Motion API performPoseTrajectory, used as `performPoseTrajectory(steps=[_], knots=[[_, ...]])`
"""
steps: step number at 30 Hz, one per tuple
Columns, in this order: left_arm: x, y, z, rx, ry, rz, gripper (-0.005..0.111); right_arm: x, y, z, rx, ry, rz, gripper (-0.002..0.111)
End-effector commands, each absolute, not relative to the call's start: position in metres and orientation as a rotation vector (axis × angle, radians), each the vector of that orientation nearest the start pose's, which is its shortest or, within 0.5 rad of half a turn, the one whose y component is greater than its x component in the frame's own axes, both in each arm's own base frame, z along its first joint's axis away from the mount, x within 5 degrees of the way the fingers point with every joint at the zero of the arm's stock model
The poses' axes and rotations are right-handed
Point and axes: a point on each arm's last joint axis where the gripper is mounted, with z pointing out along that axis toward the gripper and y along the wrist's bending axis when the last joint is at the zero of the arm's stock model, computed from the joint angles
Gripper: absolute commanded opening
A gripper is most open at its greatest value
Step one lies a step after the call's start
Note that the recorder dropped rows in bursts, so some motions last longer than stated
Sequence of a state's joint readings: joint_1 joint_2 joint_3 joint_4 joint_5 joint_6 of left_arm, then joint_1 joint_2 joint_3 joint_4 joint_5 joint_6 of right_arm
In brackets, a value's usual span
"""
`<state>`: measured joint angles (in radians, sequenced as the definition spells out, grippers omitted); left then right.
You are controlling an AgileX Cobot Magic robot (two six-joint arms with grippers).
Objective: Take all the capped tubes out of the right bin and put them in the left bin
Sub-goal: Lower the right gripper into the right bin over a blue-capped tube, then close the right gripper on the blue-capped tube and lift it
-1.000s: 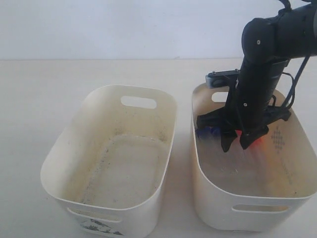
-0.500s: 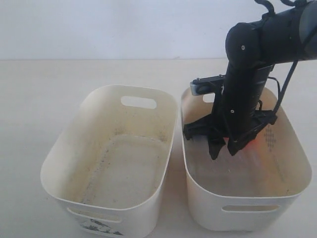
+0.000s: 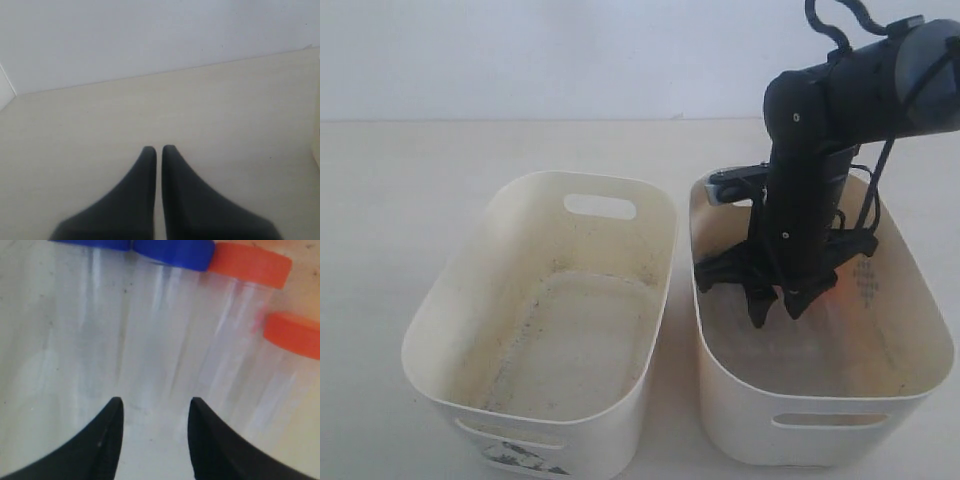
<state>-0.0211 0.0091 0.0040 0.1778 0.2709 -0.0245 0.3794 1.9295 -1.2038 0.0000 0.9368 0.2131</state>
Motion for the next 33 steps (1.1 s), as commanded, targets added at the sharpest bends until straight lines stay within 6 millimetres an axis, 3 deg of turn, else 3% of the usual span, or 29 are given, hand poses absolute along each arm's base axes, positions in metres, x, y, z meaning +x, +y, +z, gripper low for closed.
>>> performPoseTrajectory(steps=[1, 10, 16, 18, 22, 25, 29, 33], knots=[[0.056, 0.003, 0.189, 0.102, 1.747, 0.124, 0.004, 0.327, 0.131, 0.129, -0.253, 3.156, -0.012, 0.04], [0.056, 0.003, 0.189, 0.102, 1.747, 0.124, 0.004, 0.325, 0.138, 0.138, -0.209, 3.149, 0.126, 0.04], [0.056, 0.003, 0.189, 0.102, 1.747, 0.124, 0.004, 0.327, 0.136, 0.138, -0.241, 3.134, 0.084, 0.04], [0.056, 0.003, 0.189, 0.102, 1.747, 0.124, 0.004, 0.327, 0.136, 0.138, -0.243, 3.133, 0.081, 0.035], [0.056, 0.003, 0.189, 0.102, 1.747, 0.124, 0.004, 0.327, 0.136, 0.138, -0.262, 3.134, 0.078, 0.0], [0.056, 0.003, 0.189, 0.102, 1.747, 0.124, 0.004, 0.324, 0.135, 0.142, -0.268, 3.153, 0.071, 0.0], [0.056, 0.003, 0.189, 0.102, 1.747, 0.124, 0.004, 0.314, 0.131, 0.191, -0.269, 3.06, 0.111, 0.0], [0.056, 0.003, 0.189, 0.102, 1.747, 0.124, 0.004, 0.289, 0.121, 0.263, -0.275, 2.879, 0.18, 0.0]])
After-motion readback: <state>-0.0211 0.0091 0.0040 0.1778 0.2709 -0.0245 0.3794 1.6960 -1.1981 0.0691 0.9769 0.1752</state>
